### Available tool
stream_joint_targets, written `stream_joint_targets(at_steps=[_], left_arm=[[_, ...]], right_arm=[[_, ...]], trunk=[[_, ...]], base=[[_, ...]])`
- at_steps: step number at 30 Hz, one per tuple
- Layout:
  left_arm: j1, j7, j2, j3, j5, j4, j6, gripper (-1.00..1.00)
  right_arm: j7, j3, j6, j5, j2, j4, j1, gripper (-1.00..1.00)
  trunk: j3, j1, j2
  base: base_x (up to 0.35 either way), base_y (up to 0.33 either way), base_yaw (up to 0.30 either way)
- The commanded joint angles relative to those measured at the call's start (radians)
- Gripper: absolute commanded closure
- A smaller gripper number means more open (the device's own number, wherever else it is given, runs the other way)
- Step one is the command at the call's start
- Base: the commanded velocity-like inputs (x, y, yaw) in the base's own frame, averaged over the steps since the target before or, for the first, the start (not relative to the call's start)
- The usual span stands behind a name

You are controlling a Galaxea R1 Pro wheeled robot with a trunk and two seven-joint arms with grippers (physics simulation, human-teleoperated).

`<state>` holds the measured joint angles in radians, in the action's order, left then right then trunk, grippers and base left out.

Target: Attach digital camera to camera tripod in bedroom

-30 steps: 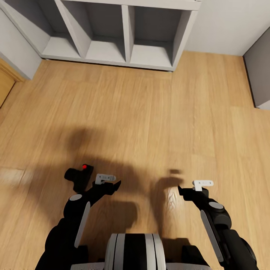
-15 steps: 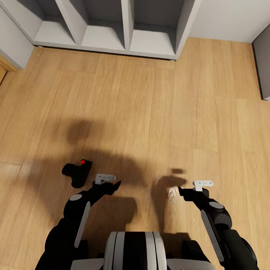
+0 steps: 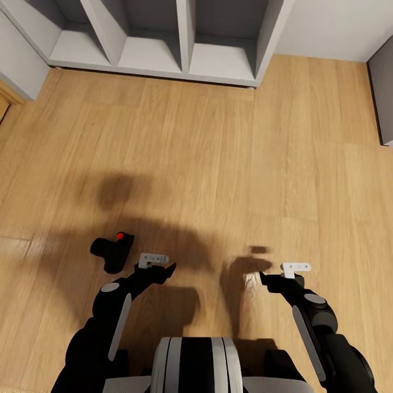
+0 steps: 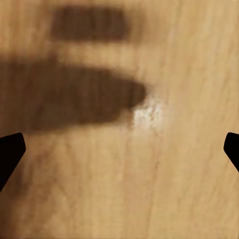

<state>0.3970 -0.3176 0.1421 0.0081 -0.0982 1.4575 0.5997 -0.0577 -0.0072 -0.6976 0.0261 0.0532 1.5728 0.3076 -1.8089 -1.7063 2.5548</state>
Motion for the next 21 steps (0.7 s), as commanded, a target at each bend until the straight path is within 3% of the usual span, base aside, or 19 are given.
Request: stream_joint_targets(at_steps=[1, 9, 17, 20, 21], left_arm=[[0.000, -0.008, 0.001, 0.001, -0.010, 0.001, 0.003, -1.00], [0.000, -0.008, 0.000, 0.004, -0.010, -0.001, 0.001, -1.00], [0.000, -0.005, -0.057, 0.052, 0.002, -0.047, -0.010, -1.00], [0.000, -0.007, -0.082, 0.090, 0.010, -0.099, -0.043, -1.00], [0.000, -0.011, -0.096, 0.124, 0.021, -0.143, -0.090, -1.00]], right_arm=[[-0.005, 0.001, -0.005, 0.003, 0.000, 0.001, 0.000, -1.00], [-0.005, 0.001, -0.005, 0.003, 0.000, 0.001, 0.000, -1.00], [-0.006, 0.001, -0.004, 0.003, 0.000, 0.001, 0.001, -1.00], [-0.006, 0.001, -0.004, 0.003, -0.001, 0.001, 0.001, -1.00], [-0.006, 0.001, -0.003, 0.003, -0.001, 0.001, 0.001, -1.00]], trunk=[[0.000, 0.000, 0.000], [0.000, 0.000, 0.000], [0.000, 0.000, 0.000], [0.000, 0.000, 0.000], [0.000, 0.000, 0.000]], base=[[0.000, 0.000, 0.000], [0.000, 0.000, 0.000], [0.000, 0.000, 0.000], [0.000, 0.000, 0.000], [0.000, 0.000, 0.000]])
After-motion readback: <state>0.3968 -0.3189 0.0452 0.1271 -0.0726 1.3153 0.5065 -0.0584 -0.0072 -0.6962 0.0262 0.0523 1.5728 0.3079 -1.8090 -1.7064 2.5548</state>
